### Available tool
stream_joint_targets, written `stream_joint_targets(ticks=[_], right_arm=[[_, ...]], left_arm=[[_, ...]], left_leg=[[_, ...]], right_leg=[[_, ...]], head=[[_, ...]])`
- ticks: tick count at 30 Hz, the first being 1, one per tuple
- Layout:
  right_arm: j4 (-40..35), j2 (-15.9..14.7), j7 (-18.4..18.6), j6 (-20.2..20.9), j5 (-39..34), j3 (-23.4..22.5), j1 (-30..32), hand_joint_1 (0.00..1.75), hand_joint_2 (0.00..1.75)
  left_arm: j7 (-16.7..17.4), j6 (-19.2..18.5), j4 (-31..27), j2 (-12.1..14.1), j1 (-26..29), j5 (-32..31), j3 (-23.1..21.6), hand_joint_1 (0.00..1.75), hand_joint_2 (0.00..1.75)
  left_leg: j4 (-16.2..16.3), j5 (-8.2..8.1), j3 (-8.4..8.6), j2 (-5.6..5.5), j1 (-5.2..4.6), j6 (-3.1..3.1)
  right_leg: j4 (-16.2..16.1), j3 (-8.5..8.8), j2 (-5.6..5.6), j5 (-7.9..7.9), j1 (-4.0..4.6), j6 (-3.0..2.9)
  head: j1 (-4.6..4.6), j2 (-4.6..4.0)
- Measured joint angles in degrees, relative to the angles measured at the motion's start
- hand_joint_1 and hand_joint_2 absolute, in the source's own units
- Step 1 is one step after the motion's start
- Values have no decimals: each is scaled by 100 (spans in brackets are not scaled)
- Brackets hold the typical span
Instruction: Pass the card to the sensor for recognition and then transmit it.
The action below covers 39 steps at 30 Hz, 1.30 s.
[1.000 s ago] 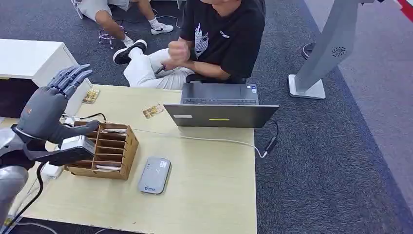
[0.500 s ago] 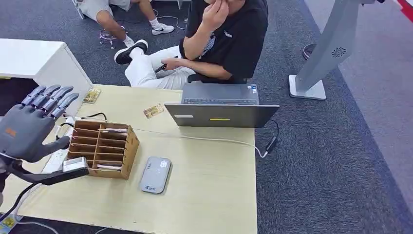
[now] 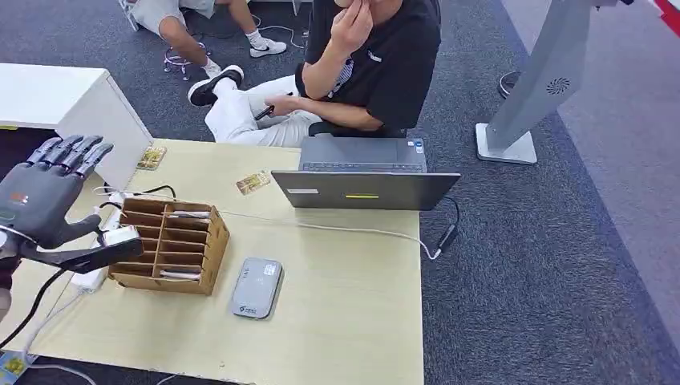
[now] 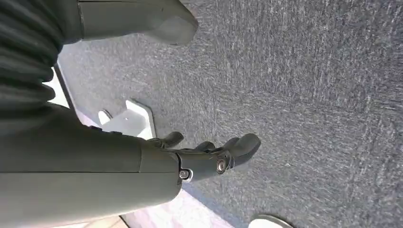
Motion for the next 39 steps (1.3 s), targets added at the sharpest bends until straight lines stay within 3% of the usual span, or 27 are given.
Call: stream_joint_targets(ticks=[10,31,39], right_arm=[[0,0,-15,0,83,7,-19,0,175],[0,0,-37,-7,103,9,-33,0,175],[0,0,-44,-7,188,24,-35,0,175]], left_arm=[[-160,225,971,-380,-423,341,-402,0,175],[-179,395,1350,-781,-440,468,-593,0,175],[-367,360,1592,-844,-480,700,-628,0,175]], left_leg=[[0,1,-2,2,-1,1],[0,1,-2,2,-1,1],[0,1,-2,3,0,1]], right_leg=[[0,-3,3,2,0,-2],[-1,-4,3,2,0,-2],[-1,-4,4,2,0,-2]], head=[[2,0],[2,0],[2,0]])
